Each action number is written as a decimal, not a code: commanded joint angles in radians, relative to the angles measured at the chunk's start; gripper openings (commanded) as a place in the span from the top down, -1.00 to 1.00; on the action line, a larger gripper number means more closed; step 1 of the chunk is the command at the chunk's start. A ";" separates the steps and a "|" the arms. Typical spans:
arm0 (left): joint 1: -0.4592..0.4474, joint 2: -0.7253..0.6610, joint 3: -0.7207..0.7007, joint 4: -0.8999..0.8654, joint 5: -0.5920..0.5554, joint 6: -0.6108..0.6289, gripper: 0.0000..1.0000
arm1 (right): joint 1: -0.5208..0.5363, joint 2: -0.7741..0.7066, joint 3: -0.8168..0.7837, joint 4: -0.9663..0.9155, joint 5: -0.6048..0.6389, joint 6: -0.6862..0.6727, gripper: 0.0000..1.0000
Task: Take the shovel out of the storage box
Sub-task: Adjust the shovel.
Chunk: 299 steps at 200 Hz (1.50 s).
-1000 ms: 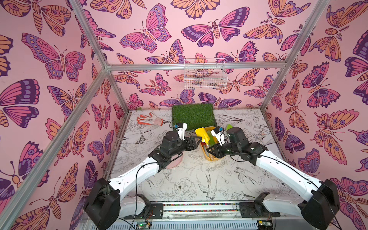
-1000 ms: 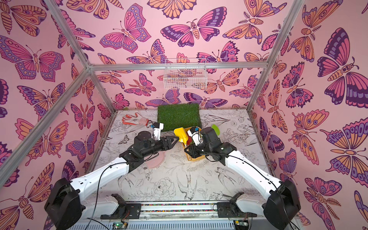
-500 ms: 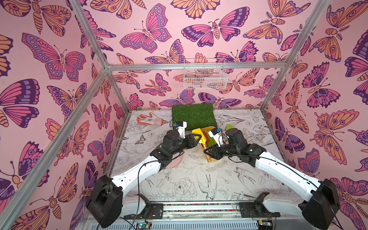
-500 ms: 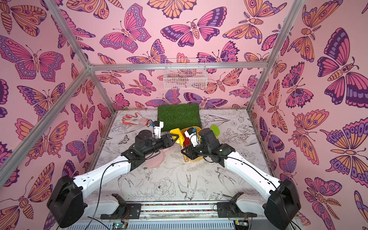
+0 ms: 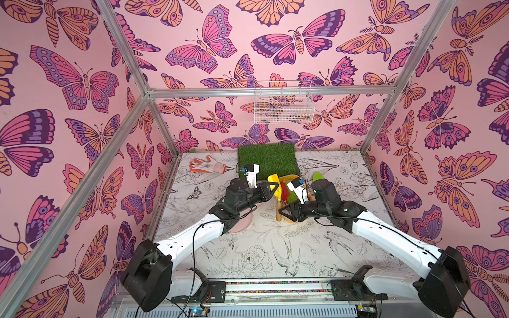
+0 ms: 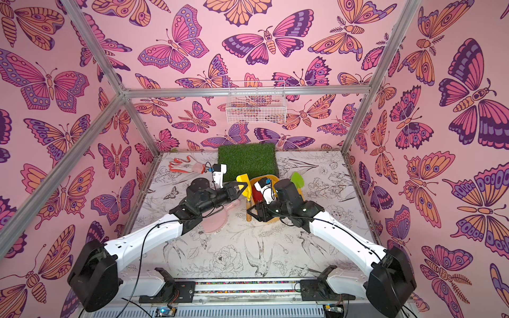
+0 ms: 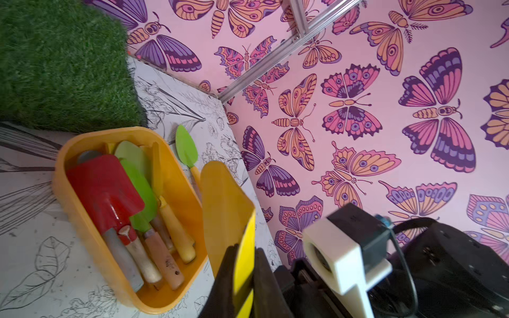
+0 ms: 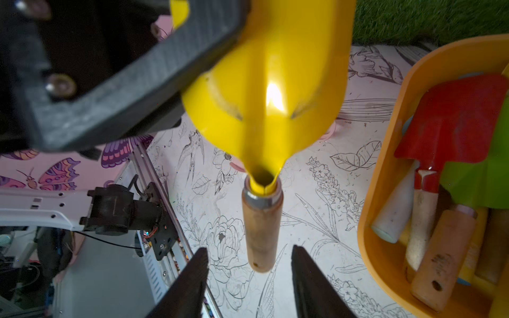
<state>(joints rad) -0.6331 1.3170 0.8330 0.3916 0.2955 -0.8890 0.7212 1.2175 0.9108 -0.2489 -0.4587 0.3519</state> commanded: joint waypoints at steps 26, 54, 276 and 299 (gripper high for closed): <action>0.006 0.017 0.032 -0.033 -0.047 0.035 1.00 | 0.077 -0.072 0.027 -0.083 0.261 0.040 -0.35; 0.005 0.030 0.050 -0.036 -0.052 0.018 1.00 | 0.195 -0.040 0.091 -0.147 0.500 0.097 -0.20; 0.017 0.014 0.104 -0.091 -0.065 -0.008 1.00 | 0.342 0.219 0.130 -0.059 0.786 0.303 0.34; 0.019 0.021 0.110 -0.091 -0.058 -0.011 1.00 | 0.342 0.212 0.114 -0.048 0.790 0.295 0.49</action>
<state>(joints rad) -0.6254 1.3373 0.9070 0.2836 0.2348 -0.8925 1.0584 1.4445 1.0504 -0.2901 0.3115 0.6403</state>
